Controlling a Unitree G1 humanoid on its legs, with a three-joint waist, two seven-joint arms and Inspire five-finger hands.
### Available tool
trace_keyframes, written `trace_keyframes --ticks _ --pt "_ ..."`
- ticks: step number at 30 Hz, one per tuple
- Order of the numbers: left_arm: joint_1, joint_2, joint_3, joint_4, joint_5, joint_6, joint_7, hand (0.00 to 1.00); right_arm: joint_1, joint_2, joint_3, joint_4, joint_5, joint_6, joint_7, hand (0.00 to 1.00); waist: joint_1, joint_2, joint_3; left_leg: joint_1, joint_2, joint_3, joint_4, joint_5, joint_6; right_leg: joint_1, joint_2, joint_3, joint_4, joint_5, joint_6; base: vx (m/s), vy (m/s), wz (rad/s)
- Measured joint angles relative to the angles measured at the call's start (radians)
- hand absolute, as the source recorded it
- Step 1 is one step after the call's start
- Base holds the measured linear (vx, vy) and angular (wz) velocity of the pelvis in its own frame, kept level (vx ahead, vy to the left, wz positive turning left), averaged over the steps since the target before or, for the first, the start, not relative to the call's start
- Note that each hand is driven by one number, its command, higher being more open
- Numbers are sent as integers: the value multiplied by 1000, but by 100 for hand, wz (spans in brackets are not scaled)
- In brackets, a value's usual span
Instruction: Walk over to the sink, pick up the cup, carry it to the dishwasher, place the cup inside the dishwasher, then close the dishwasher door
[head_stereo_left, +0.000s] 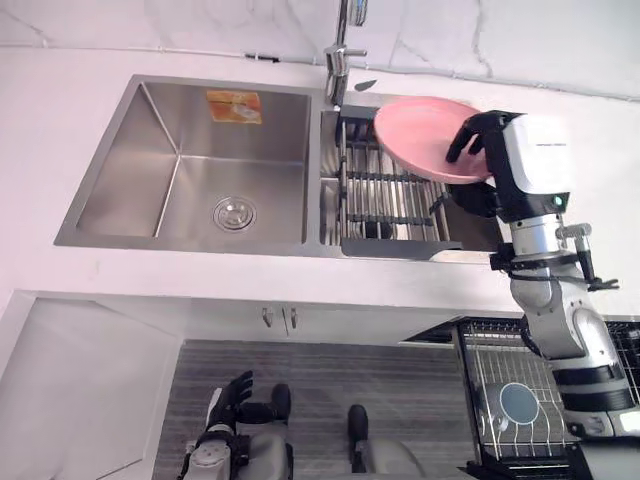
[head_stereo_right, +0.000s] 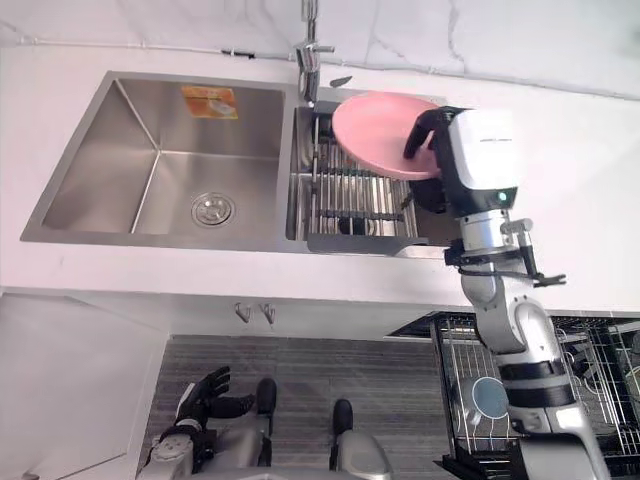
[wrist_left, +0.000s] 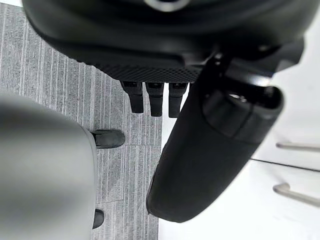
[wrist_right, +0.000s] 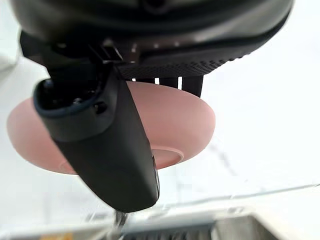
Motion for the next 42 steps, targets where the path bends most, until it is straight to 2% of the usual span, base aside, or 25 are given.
trace_keyframes --ticks 9,17,24,27,29,31,32,34,35,36,37,38,39,41,42 --pt "15 -1 -1 40 34 15 2 90 269 194 -146 -149 22 15 -42 30 -37 -1 -66 34 12 32 0 -21 -14 14 10 32 -6 -1 -7 -11 -11 -11" --pt "35 -9 -4 44 47 17 2 90 454 329 -199 -169 22 19 -45 30 -41 2 -114 55 18 47 0 -34 -19 32 14 49 -10 -3 -13 27 -8 -7" --pt "38 -11 -9 47 55 17 2 90 510 400 -234 -186 29 23 -53 30 -58 6 -117 61 25 69 8 -38 -23 25 22 70 1 -3 -15 1 -2 -8" --pt "32 -9 -24 45 54 17 2 90 508 406 -234 -186 29 25 -55 30 -55 11 -114 22 22 80 132 -111 -30 0 24 126 30 -5 -16 -9 -1 -52" --pt "33 -19 -24 42 54 13 5 90 507 404 -235 -186 29 26 -60 30 -55 30 -115 -23 25 46 266 -198 -31 -24 39 187 51 -5 -14 -17 2 -79" --pt "34 -26 -20 40 52 12 5 90 509 404 -235 -186 29 40 -66 30 -60 44 -109 -72 37 54 367 -259 -30 -58 57 241 72 -3 -6 -51 69 -92" --pt "34 -31 -18 31 51 9 7 90 504 404 -232 -185 29 55 -66 30 -53 56 -101 -90 55 94 423 -294 -29 -82 76 291 87 0 -3 -93 146 -147" --pt "34 -34 -15 18 52 3 14 90 489 403 -218 -178 29 77 -66 30 -42 58 -83 -96 79 154 481 -339 -23 -109 98 356 104 -3 -9 -81 127 -132" --pt "34 -34 -14 12 52 1 15 90 480 403 -215 -175 29 88 -66 30 -41 61 -76 -96 96 189 500 -358 -18 -125 92 339 117 -5 -19 -94 108 -118" --pt "33 -33 -11 6 51 -2 18 90 467 400 -212 -165 28 95 -67 30 -36 65 -66 -88 112 241 508 -369 -7 -149 66 269 143 -11 -60 -96 99 -116" --pt "33 -34 -9 6 49 -3 20 90 454 394 -208 -153 28 98 -68 30 -35 67 -60 -82 122 270 513 -369 6 -167 49 213 184 -17 -69 -104 110 -123" --pt "32 -32 -2 6 42 -3 21 90 431 385 -195 -129 28 106 -68 30 -34 60 -53 -67 133 318 520 -374 13 -199 14 100 281 -22 -69 -80 92 -100" --pt "29 -32 -2 16 35 -2 22 90 428 376 -186 -110 27 109 -67 30 -34 60 -53 -55 139 346 521 -382 11 -202 -9 31 362 -53 -71 -65 69 -91" --pt "28 -31 -2 18 33 -2 21 90 428 359 -181 -91 26 109 -66 30 -36 60 -53 -50 146 363 524 -398 15 -188 -10 -8 413 -113 -65 0 -11 -43" --pt "24 -27 -2 17 32 -1 19 90 427 340 -181 -75 26 109 -65 30 -36 54 -52 -54 145 366 538 -410 -3 -166 -14 -31 369 -148 -44 28 -69 -24"
